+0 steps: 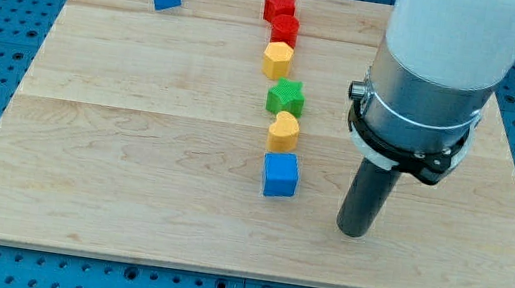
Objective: Point your arm to the right of the green circle
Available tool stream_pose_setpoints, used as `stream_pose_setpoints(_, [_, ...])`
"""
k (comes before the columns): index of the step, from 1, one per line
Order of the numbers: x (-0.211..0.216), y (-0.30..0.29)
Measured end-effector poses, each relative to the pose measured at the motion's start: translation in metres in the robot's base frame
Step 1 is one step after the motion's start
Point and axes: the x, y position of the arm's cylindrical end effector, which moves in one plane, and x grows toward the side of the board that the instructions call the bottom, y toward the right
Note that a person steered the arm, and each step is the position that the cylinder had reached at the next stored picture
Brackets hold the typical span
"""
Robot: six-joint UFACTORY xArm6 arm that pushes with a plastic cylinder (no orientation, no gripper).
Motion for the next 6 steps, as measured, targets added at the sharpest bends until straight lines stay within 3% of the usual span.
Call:
stream_pose_setpoints(2, [-0.013,0.032])
stream_pose_setpoints(4, [-0.174,0.071])
stream_pose_setpoints(6, [-0.325,0.182])
